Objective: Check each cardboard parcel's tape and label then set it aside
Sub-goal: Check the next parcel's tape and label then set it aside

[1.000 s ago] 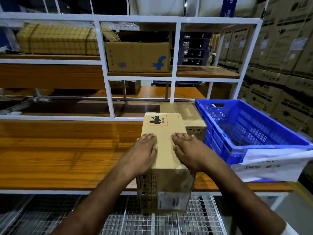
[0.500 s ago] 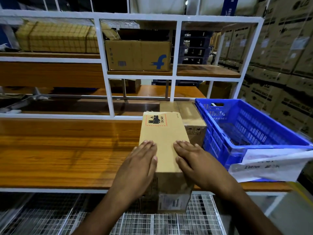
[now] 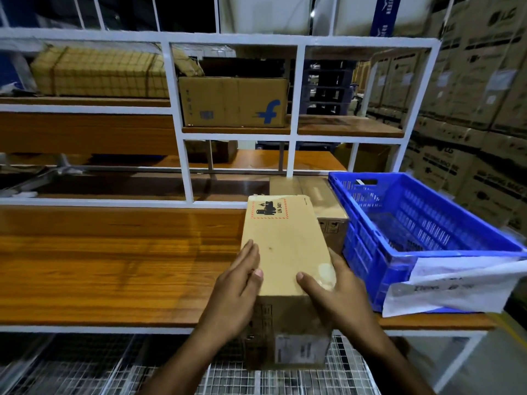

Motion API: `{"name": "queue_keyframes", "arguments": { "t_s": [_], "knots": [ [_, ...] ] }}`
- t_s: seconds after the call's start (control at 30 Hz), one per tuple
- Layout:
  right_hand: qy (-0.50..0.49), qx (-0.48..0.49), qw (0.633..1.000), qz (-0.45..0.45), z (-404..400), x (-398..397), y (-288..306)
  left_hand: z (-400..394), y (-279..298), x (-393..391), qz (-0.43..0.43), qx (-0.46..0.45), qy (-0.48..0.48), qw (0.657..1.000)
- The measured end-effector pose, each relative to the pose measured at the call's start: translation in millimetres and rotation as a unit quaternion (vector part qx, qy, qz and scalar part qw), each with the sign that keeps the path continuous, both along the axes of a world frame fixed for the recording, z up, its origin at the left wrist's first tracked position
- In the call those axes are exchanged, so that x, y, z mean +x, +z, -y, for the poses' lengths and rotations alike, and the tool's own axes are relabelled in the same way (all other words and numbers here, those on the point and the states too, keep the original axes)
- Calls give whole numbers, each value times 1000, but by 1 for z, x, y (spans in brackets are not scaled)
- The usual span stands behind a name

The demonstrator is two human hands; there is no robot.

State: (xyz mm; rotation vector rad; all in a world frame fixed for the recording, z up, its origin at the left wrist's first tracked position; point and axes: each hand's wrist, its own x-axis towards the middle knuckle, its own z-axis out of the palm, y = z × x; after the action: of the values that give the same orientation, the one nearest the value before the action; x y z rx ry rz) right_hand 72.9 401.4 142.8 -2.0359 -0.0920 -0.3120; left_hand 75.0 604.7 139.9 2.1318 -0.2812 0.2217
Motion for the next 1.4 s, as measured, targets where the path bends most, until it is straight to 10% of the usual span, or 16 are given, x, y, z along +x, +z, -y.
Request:
{"name": "queue_keyframes", "arguments": {
  "t_s": [0.37, 0.63, 0.9, 1.03, 1.4],
  "knots": [
    [115, -269, 953, 83, -21, 16, 11, 1, -11, 24, -110, -11, 14, 994],
    [164, -331, 923, 104, -74, 27, -12, -21, -16, 63, -150, -245, 3, 958],
    [193, -426, 878, 99, -86, 33, -51, -29, -49, 71, -118, -51, 12, 992],
    [232, -328, 915, 44, -72, 39, -31, -26, -54, 86, -72, 81, 34, 994],
    [117, -472, 872, -61, 2, 151, -38, 29, -43, 159, -28, 387, 42, 921]
  ]
}}
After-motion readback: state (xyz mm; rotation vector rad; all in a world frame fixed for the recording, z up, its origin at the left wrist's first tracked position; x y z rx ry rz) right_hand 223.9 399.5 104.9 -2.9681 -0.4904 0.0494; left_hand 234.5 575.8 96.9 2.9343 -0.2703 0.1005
